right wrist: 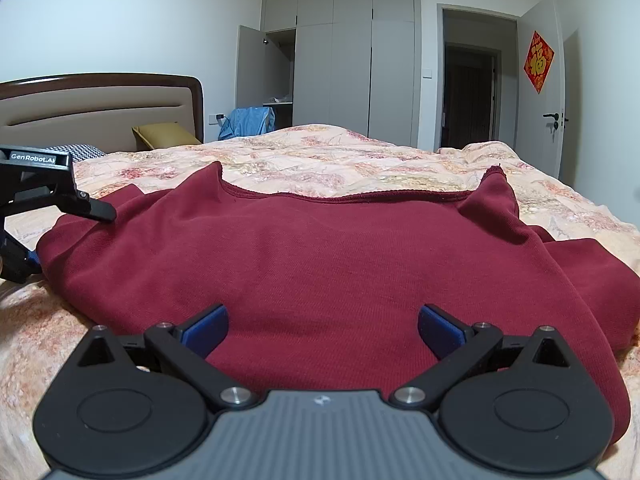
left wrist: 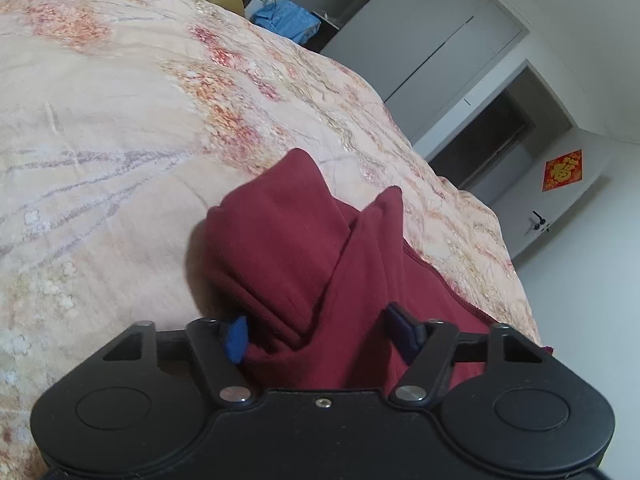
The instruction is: Fold small clothes
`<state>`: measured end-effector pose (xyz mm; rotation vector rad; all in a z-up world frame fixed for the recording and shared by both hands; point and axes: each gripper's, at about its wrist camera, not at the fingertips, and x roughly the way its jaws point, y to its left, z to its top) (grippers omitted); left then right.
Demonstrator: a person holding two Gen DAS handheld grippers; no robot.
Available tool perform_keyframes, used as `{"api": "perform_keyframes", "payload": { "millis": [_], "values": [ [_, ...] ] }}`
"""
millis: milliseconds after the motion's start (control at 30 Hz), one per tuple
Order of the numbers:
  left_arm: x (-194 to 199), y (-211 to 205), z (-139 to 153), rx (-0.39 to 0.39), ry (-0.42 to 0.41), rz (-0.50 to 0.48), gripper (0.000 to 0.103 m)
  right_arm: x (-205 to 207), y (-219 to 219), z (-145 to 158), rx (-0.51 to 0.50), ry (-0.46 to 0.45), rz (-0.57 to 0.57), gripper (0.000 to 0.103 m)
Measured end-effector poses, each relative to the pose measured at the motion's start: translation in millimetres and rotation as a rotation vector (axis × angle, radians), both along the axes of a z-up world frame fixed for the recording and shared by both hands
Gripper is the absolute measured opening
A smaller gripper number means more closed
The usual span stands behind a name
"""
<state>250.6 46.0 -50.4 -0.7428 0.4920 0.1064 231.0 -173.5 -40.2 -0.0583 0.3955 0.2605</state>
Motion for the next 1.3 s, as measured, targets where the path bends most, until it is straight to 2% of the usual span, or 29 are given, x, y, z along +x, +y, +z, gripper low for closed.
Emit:
{"api": "perform_keyframes", "payload": {
  "millis": [67, 200, 400, 500, 600, 900, 933, 1067, 1200, 1300],
  "values": [
    [-0.9, -0.2, -1.6, 0.014, 0.007, 0.005, 0.051, 0.0, 0.0, 0.0, 0.000, 0.000, 0.000, 0.103],
    [-2.3, 2.6, -3.1, 0.003, 0.000, 0.002, 0.049, -0.1, 0.0, -0.1, 0.000, 0.000, 0.000, 0.103],
    [2.1, 4.1, -4.1, -0.011, -0.017, 0.004, 0.054, -0.3, -0.1, -0.2, 0.001, -0.001, 0.000, 0.103],
    [2.0, 5.4, -5.5, -0.023, -0.031, 0.010, 0.047, -0.3, -0.2, -0.4, 0.001, -0.001, 0.000, 0.103],
    [1.2, 5.7, -8.8, -0.030, -0.039, 0.003, 0.036, -0.4, -0.2, -0.5, 0.001, -0.001, 0.000, 0.103],
    [6.9, 8.0, -9.4, -0.048, -0.034, -0.002, 0.037, -0.7, -0.1, -0.5, 0.001, -0.002, 0.000, 0.103],
    [7.3, 7.6, -9.2, -0.045, -0.033, -0.002, 0.037, -0.7, -0.2, -0.6, 0.001, -0.002, 0.000, 0.103],
    [8.3, 5.3, -5.5, -0.026, -0.036, -0.019, 0.023, -0.8, -0.2, -0.7, 0.001, -0.002, 0.000, 0.103],
    [11.5, -3.3, 5.8, 0.060, -0.039, -0.035, 0.023, -0.2, -0.9, -0.3, 0.006, 0.003, 0.003, 0.103],
    [16.3, -8.4, 13.7, 0.101, -0.022, -0.043, 0.020, 8.6, -7.1, 6.0, 0.040, 0.063, 0.018, 0.103]
  ]
}}
